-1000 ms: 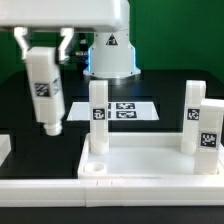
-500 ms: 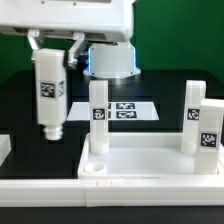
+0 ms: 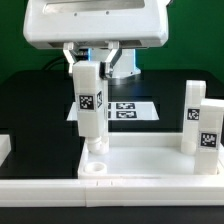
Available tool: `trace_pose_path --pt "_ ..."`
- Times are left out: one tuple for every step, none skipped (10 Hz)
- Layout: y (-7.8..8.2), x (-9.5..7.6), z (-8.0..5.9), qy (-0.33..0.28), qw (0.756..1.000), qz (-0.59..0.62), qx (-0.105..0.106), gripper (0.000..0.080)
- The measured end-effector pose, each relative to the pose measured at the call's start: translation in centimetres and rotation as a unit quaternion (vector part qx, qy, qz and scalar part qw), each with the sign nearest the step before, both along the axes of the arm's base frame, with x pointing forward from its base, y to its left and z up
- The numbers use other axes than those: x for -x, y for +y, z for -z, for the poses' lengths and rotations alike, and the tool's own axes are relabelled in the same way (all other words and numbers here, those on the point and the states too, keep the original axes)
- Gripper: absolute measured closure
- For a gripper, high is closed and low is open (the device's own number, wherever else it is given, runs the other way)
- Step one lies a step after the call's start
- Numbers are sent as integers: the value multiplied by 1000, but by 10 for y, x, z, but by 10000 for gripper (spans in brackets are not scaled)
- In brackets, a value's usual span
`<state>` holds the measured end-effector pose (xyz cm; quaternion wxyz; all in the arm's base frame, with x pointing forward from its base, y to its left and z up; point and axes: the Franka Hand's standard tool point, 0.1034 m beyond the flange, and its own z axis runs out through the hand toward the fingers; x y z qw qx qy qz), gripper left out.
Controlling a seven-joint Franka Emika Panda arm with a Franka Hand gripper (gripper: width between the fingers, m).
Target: Assemble desk
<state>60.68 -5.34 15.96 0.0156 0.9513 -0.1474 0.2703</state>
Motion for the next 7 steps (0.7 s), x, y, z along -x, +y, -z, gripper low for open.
trace_pose_path --pt "-1 0 0 0 1000 0 1 514" --pt "-4 0 3 2 1000 2 2 514" --pt "-1 -1 12 7 1000 0 5 514" --pt "1 -6 16 8 1000 -3 7 514" --pt "1 -9 19 8 1000 -4 8 514" --pt "4 -10 21 10 1000 -5 8 514" --pt "7 -10 24 12 1000 -7 8 514"
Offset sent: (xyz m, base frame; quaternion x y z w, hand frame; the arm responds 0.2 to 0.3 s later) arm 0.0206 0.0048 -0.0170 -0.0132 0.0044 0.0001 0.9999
